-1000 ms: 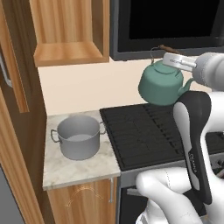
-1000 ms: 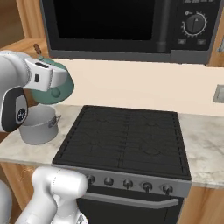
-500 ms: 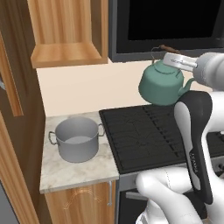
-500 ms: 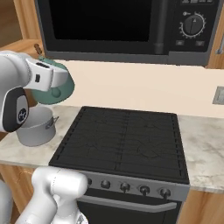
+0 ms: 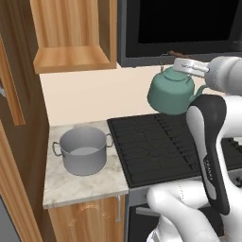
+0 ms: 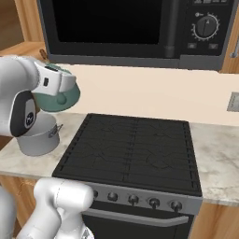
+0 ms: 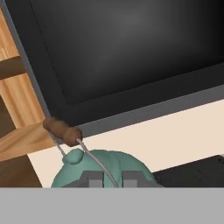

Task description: Pick the kettle from the cabinet and place it on a stove burner. Then pick the pot from the counter and place it on another stove burner. Finally, turn both burners on.

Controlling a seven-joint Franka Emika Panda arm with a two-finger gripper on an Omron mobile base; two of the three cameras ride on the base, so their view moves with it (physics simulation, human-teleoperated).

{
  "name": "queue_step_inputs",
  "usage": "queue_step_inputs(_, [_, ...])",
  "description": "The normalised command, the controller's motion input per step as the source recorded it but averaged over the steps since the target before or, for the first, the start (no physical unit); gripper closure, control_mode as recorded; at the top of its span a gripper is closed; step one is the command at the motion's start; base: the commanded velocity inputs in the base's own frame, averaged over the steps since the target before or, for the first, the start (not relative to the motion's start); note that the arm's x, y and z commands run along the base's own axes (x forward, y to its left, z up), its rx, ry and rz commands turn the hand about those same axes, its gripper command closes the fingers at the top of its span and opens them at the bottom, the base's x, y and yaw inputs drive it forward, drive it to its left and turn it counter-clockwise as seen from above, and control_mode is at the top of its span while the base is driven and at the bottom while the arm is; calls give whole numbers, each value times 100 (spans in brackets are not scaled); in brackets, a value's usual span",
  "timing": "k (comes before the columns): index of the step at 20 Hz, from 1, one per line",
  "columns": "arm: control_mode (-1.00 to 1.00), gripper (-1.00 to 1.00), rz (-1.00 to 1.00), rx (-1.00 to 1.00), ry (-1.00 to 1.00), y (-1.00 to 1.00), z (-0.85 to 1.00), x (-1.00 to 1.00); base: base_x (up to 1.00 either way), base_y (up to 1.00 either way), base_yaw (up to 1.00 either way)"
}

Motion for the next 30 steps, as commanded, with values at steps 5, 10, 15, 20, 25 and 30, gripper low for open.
queue_step_inputs(5, [-100, 100, 8, 0, 5, -2, -10, 14, 0, 0, 0])
queue_step_inputs(10, [-100, 100, 10, 0, 7, -10, -11, 16, 0, 0, 0])
queue_step_inputs(15, [-100, 100, 11, -3, 11, -13, -23, 16, 0, 0, 0])
queue_step_inputs(20, [-100, 100, 12, -2, 8, -3, -27, 12, 0, 0, 0])
queue_step_inputs(25, [-100, 100, 9, -1, 0, 0, -21, 5, 0, 0, 0])
queue_step_inputs(30, [-100, 100, 9, -1, 3, 0, -18, 11, 0, 0, 0])
